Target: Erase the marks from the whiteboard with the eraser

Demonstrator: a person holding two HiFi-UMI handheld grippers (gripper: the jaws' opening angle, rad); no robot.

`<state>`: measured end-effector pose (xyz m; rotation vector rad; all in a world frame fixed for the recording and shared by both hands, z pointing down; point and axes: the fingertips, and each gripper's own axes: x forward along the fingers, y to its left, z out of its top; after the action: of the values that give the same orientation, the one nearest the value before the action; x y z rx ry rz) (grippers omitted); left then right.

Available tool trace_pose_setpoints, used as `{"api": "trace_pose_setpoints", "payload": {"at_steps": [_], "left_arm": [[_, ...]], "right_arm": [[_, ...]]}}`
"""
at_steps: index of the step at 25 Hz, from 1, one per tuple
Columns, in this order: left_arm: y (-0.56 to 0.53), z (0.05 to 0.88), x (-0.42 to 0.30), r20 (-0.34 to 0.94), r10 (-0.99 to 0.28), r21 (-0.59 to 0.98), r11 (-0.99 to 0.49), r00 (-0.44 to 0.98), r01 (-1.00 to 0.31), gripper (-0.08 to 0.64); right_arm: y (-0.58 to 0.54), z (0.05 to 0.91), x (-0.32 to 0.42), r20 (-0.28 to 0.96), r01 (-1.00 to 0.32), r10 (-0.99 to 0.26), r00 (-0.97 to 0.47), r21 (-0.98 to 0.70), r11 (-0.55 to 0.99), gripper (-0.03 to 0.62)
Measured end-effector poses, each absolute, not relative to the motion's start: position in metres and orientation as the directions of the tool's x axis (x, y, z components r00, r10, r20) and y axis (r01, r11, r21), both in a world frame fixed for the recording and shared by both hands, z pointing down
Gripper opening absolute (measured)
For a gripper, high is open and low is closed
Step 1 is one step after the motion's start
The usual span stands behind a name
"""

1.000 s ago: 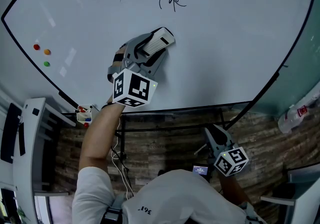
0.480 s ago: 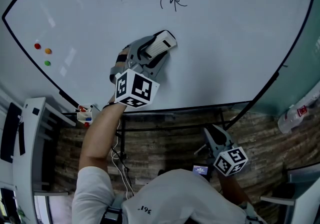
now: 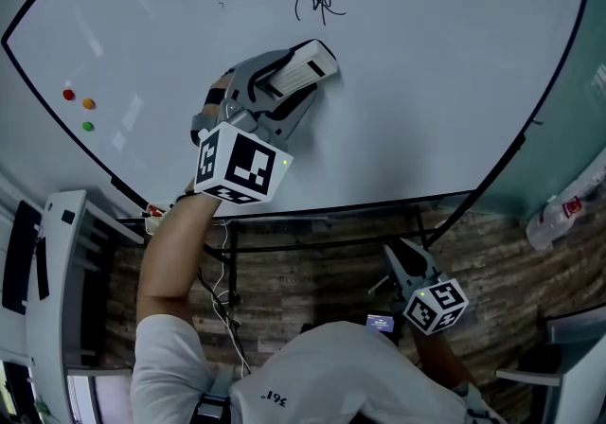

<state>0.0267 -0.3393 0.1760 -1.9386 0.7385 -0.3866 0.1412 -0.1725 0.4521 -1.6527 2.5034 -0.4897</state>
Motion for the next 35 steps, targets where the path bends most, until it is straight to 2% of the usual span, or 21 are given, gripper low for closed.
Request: {"api": "trace_pose_setpoints", "payload": {"at_steps": [7, 16, 35], "left_arm": [[-0.348, 0.096, 0.043, -0.080, -0.648, -0.931, -0.222, 0.757, -0.288, 0.236], [-0.342, 0.033, 0.060, -0.086, -0.630, -0.947, -0.189, 0.772, -0.259, 0.236], [-0.356, -0.002, 0.066, -0.026, -0.687, -0.966, -0.170, 0.726, -0.196, 0.236]], "right_arm": [[-0.170, 0.453, 0.147, 0.082, -0.879, -0.915, -0.395, -0.324, 0.350, 0.112], [-0.168, 0.457, 0.162, 0.081, -0.883, -0.923, -0.376, -0.335, 0.330, 0.113], [-0.178, 0.461, 0.161, 0.088, -0.873, -0.912, -0.401, -0.339, 0.351, 0.112]]}}
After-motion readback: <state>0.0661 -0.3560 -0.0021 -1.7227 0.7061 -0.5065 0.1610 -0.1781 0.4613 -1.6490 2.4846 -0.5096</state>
